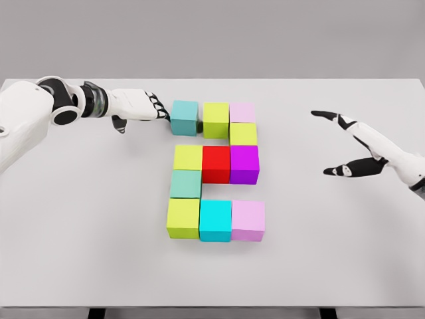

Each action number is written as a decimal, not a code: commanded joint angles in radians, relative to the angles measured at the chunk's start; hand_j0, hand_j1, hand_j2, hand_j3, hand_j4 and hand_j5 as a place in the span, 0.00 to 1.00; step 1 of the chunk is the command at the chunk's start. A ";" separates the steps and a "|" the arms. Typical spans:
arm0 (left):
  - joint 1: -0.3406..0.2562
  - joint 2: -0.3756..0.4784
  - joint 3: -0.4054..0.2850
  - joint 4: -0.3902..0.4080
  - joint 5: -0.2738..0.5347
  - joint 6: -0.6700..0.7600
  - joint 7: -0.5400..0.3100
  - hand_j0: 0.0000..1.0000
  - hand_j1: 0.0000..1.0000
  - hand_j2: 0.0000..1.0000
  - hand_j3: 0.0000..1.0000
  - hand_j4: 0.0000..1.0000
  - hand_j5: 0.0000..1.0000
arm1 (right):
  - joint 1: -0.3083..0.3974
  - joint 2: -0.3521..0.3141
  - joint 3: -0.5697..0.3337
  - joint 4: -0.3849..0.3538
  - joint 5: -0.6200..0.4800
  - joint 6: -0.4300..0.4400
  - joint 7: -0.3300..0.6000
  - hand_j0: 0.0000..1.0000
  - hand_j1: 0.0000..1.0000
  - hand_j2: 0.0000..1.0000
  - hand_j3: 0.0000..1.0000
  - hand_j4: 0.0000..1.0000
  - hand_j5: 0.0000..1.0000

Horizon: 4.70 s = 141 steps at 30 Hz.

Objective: Assemble the squares on the desktop into the number 2

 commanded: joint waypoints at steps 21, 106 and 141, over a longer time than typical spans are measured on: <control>0.003 -0.021 0.002 -0.001 0.000 0.001 0.000 1.00 1.00 1.00 1.00 1.00 1.00 | 0.014 0.076 -0.075 0.124 -0.021 0.002 0.000 1.00 1.00 1.00 1.00 1.00 1.00; 0.138 0.179 0.305 0.049 0.121 0.001 0.007 1.00 1.00 1.00 1.00 1.00 1.00 | -0.304 -0.463 0.759 -0.358 0.513 0.002 0.000 1.00 1.00 1.00 1.00 1.00 1.00; 0.141 0.174 0.325 0.097 0.118 0.001 0.005 1.00 1.00 1.00 1.00 1.00 1.00 | -0.394 -0.377 0.804 -0.358 0.507 0.002 0.000 0.99 0.99 0.99 0.99 0.99 0.99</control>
